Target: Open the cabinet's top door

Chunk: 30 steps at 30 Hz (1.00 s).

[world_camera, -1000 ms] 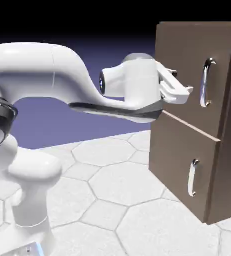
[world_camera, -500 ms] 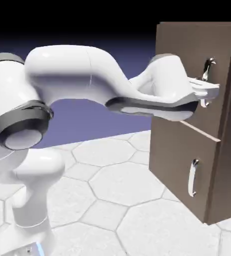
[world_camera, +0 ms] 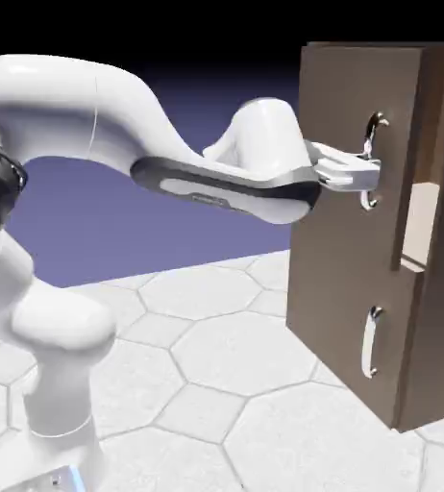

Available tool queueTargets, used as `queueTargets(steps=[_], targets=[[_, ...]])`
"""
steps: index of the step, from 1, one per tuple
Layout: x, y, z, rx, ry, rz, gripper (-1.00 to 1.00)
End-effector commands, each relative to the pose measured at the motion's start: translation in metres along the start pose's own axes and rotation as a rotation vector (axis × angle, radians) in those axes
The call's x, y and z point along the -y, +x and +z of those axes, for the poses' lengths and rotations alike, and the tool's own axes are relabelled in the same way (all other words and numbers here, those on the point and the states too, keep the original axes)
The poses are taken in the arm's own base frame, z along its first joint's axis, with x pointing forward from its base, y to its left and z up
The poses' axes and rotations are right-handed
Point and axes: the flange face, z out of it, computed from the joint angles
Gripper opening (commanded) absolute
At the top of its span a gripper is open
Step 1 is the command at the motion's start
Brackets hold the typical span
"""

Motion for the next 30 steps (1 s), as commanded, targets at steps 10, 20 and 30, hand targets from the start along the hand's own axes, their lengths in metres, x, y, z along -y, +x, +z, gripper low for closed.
queueTargets(steps=[10,20,30], targets=[[-0.026,0.026,-0.071,0.138,0.14,0.001,-1.0],[-0.06,0.06,-0.132,0.275,0.277,0.001,-1.0],[-0.105,0.105,-0.186,0.425,0.427,0.0,-1.0]])
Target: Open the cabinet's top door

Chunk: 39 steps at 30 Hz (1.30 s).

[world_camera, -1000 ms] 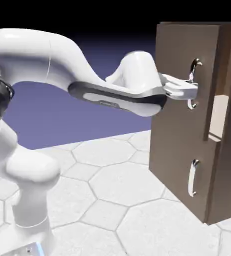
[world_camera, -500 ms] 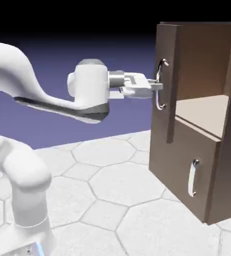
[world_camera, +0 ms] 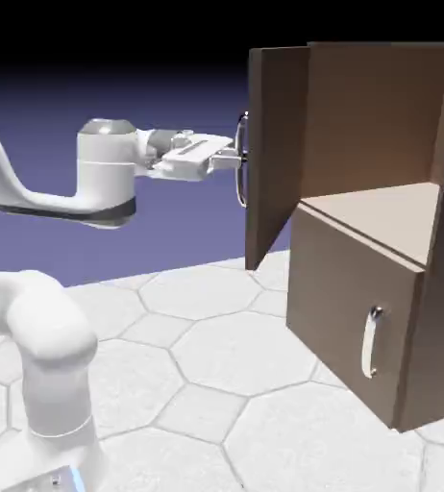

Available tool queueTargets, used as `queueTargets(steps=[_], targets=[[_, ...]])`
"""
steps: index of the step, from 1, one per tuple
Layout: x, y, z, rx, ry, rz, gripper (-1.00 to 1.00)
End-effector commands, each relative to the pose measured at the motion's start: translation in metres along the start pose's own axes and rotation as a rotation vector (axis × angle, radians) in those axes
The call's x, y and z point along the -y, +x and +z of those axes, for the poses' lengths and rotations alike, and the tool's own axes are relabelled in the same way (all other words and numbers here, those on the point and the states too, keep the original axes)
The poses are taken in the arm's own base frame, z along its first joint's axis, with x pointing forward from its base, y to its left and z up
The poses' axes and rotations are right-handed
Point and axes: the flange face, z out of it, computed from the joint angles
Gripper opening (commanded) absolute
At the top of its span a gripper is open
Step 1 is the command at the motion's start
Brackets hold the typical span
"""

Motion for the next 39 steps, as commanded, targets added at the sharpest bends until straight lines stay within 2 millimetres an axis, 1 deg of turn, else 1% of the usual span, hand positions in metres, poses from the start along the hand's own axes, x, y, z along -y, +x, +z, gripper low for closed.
queueTargets(steps=[1,7,13,20,27,39], targets=[[-0.002,0.003,-0.008,0.015,0.015,0.0,-1.0],[-0.02,0.02,-0.058,0.112,0.113,0.0,-1.0],[-0.043,0.043,-0.106,0.214,0.215,0.0,-1.0],[-0.073,0.074,-0.151,0.324,0.325,0.0,-1.0],[-0.101,0.101,-0.182,0.412,0.412,0.0,-1.0],[-0.145,0.145,-0.218,0.539,0.54,0.0,-1.0]])
